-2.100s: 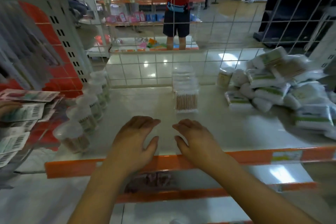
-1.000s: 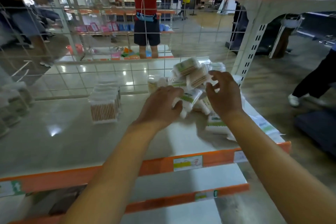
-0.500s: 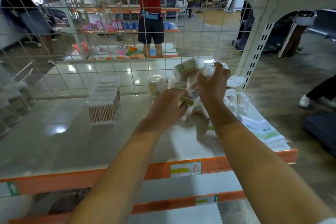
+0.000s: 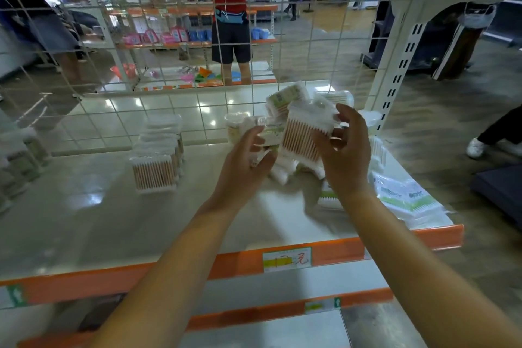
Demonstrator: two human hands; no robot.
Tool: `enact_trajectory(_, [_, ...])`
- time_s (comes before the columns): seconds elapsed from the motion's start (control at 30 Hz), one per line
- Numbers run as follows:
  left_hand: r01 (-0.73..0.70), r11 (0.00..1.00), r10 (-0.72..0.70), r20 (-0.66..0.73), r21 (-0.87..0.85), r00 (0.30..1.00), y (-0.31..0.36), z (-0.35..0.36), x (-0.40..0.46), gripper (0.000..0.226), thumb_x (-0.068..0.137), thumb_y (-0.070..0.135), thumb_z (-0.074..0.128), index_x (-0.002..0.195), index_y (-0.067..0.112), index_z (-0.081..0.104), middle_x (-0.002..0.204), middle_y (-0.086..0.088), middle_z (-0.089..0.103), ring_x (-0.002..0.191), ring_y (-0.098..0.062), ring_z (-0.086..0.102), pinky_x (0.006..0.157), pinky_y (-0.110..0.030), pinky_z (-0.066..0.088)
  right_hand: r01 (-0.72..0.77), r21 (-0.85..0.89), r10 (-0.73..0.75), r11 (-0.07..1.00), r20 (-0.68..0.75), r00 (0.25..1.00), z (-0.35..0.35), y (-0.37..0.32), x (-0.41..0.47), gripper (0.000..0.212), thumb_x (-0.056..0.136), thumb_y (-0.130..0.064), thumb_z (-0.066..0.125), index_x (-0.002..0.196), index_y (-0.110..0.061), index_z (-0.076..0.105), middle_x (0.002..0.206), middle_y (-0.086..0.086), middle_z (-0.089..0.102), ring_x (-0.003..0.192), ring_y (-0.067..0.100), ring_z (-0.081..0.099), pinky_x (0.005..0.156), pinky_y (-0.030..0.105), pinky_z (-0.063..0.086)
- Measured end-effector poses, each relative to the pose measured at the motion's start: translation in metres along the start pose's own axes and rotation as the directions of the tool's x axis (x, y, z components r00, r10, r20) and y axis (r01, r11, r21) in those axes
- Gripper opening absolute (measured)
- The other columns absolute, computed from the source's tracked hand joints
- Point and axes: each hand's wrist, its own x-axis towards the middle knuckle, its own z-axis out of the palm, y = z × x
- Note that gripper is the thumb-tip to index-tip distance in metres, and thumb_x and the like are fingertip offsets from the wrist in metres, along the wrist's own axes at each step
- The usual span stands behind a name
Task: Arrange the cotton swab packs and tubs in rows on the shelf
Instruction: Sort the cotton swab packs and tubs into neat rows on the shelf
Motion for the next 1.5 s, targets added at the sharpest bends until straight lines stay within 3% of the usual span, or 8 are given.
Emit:
enact_trajectory(0.17, [0.305,0.834,-0.258,0.164,-0.459,0.952,0.005,0.008,-0.022,0.033,0.083,0.004,0.062,0.113,0.015,0.054,0.086,0.003,0.062,0.072,0.005,0.061,0.069,-0.018,0.048,-0.178,0.120,0.162,0.977,0.130,0.978,-0.019,-0.012,-0.028,0.050,0.079,0.000,0.067,0.118,-0.024,0.046,0.105,-0.011,0.051,0.080,0.008,0.058,0.068,0.019,0.053])
enact_trajectory(0.3, [0.356,0.780,-0.288,0.210,-0.515,0.935,0.002,0.012,-0.039,0.032,0.076,0.006,0.071,0.102,0.022,0.061,0.095,-0.003,0.067,0.088,-0.014,0.064,0.080,-0.032,0.052,-0.234,0.172,0.203,0.957,0.178,0.963,-0.025,-0.017,-0.050,0.049,0.078,0.004,0.067,0.109,-0.029,0.048,0.099,-0.020,0.053,0.071,-0.006,0.058,0.060,0.012,0.050])
enact_trajectory(0.53, [0.271,0.791,-0.261,0.098,-0.549,0.960,0.000,0.005,-0.057,0.030,0.075,-0.003,0.066,0.098,0.016,0.064,0.084,0.000,0.069,0.077,-0.007,0.065,0.068,-0.019,0.050,-0.296,0.218,0.229,0.930,0.285,0.931,-0.022,-0.020,-0.080,0.050,0.077,0.004,0.069,0.102,-0.035,0.050,0.094,-0.016,0.057,0.071,-0.007,0.058,0.065,0.012,0.048])
enact_trajectory(0.73, [0.260,0.867,-0.258,0.064,-0.425,0.964,-0.008,-0.016,-0.062,0.042,0.066,-0.006,0.074,0.093,0.025,0.064,0.076,0.015,0.070,0.075,-0.005,0.063,0.069,-0.020,0.053,-0.180,0.104,0.128,0.978,0.378,0.917,-0.010,-0.023,-0.094,0.055,0.077,0.004,0.068,0.103,-0.041,0.049,0.101,-0.018,0.056,0.082,-0.004,0.057,0.067,0.011,0.047])
enact_trajectory(0.9, [0.241,0.923,-0.244,0.029,-0.299,0.969,-0.012,-0.044,-0.059,0.029,0.066,-0.002,0.076,0.077,0.024,0.066,0.071,0.013,0.067,0.071,-0.003,0.062,0.070,-0.018,0.051,0.016,-0.092,0.033,0.996,0.499,0.866,0.008,-0.028,-0.088,0.042,0.081,-0.002,0.065,0.109,-0.032,0.055,0.112,-0.012,0.051,0.094,0.006,0.054,0.082,0.027,0.048])
enact_trajectory(1.07, [0.244,0.960,-0.253,-0.056,-0.139,0.966,-0.032,-0.087,-0.054,0.022,0.073,0.010,0.074,0.078,0.029,0.065,0.081,0.015,0.067,0.074,0.001,0.062,0.066,-0.010,0.047,0.443,-0.416,-0.180,0.794,0.535,0.826,0.037,-0.035,-0.082,0.041,0.069,-0.023,0.067,0.108,-0.011,0.066,0.114,0.007,0.063,0.094,0.026,0.065,0.077,0.024,0.040])
enact_trajectory(1.27, [0.274,0.962,-0.270,-0.208,-0.012,0.940,-0.069,-0.135,-0.049,0.014,0.077,0.010,0.072,0.084,0.022,0.066,0.081,0.004,0.066,0.074,-0.007,0.062,0.064,-0.012,0.047,0.488,-0.346,-0.174,0.801,0.646,0.743,0.068,-0.040,-0.096,0.036,0.075,-0.022,0.057,0.106,-0.007,0.064,0.107,0.013,0.065,0.091,0.032,0.065,0.065,0.039,0.056])
enact_trajectory(1.5, [0.241,0.967,-0.216,-0.233,0.084,0.948,-0.108,-0.177,-0.037,0.017,0.078,0.012,0.072,0.093,0.017,0.067,0.090,-0.002,0.068,0.084,-0.016,0.064,0.068,-0.017,0.045,0.439,-0.369,-0.095,0.819,0.668,0.738,0.092,-0.043,-0.113,0.033,0.072,-0.020,0.060,0.103,-0.008,0.067,0.101,0.008,0.067,0.090,0.028,0.066,0.071,0.032,0.052])
